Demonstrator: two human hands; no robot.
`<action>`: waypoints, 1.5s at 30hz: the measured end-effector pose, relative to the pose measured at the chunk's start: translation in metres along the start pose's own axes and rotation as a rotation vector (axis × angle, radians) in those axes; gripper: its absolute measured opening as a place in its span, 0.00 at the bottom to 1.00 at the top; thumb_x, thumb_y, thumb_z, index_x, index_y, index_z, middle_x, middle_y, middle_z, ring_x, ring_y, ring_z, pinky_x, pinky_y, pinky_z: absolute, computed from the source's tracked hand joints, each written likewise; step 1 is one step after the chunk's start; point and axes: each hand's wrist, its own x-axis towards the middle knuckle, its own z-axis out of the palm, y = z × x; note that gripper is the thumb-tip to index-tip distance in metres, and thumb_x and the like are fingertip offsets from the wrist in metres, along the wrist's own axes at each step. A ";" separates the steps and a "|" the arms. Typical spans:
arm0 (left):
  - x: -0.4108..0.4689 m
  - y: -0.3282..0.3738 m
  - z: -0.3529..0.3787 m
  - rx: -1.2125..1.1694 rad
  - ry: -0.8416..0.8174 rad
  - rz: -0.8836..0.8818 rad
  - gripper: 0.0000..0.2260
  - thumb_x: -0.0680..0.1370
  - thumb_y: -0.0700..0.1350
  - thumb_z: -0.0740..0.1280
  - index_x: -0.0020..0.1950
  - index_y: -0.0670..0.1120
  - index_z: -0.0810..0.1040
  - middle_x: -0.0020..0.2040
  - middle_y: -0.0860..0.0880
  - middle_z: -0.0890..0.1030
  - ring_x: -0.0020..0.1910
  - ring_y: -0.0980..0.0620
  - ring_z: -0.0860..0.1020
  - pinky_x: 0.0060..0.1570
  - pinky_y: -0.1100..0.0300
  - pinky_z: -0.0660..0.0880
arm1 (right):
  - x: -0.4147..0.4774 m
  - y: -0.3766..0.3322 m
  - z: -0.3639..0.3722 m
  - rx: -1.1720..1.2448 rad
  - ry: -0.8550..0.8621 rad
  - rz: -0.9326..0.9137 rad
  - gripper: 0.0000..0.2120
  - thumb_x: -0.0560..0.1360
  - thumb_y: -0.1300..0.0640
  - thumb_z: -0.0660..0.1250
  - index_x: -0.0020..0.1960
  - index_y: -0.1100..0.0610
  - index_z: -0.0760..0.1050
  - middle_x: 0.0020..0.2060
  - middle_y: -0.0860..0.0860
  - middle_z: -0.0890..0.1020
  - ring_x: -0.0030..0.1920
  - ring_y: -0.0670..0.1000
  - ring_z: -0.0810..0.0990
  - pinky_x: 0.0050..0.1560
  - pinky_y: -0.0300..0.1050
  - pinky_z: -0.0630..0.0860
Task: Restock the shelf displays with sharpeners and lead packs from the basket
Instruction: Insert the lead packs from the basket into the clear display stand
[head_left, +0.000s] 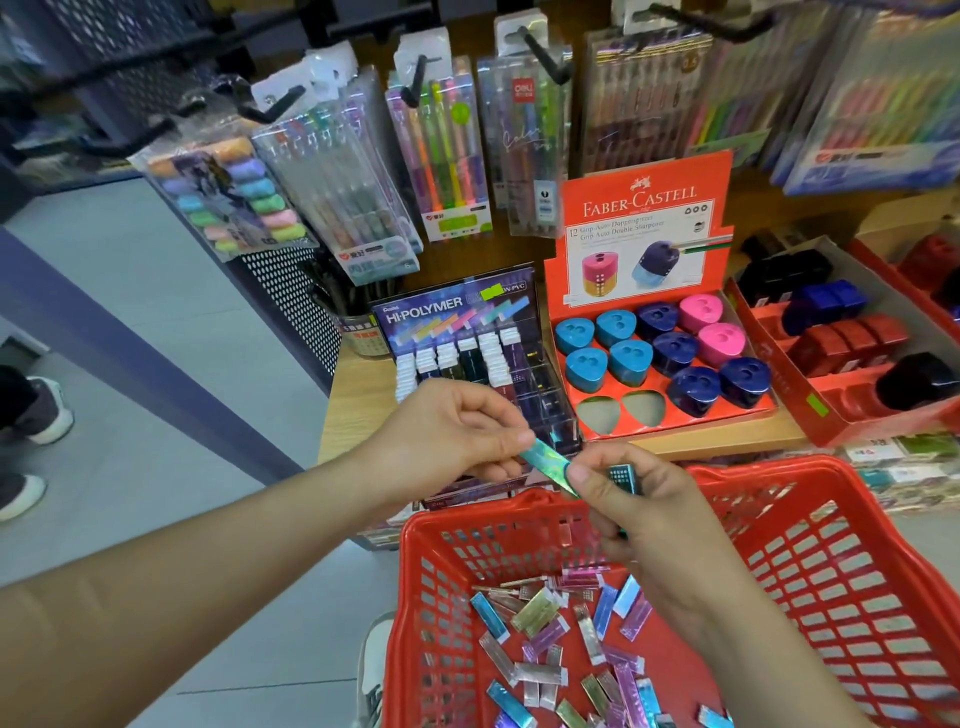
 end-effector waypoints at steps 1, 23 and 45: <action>0.001 0.001 -0.004 -0.005 0.008 -0.001 0.05 0.73 0.37 0.71 0.47 0.37 0.81 0.36 0.42 0.84 0.34 0.52 0.82 0.36 0.65 0.80 | 0.000 0.000 0.003 0.018 -0.004 0.008 0.01 0.71 0.57 0.71 0.42 0.53 0.81 0.28 0.50 0.69 0.27 0.46 0.63 0.25 0.37 0.60; 0.038 -0.004 -0.088 0.738 0.556 0.258 0.02 0.75 0.44 0.71 0.45 0.50 0.82 0.37 0.60 0.80 0.39 0.62 0.78 0.43 0.72 0.72 | 0.002 0.005 -0.002 0.403 0.117 0.138 0.17 0.53 0.61 0.80 0.40 0.60 0.81 0.31 0.51 0.78 0.27 0.43 0.71 0.25 0.32 0.70; 0.089 -0.005 -0.048 1.165 0.445 0.367 0.08 0.79 0.47 0.65 0.53 0.47 0.82 0.51 0.47 0.81 0.52 0.46 0.78 0.52 0.55 0.74 | 0.010 0.009 -0.008 0.400 0.154 0.063 0.44 0.36 0.48 0.86 0.50 0.58 0.82 0.37 0.57 0.77 0.34 0.48 0.80 0.29 0.36 0.76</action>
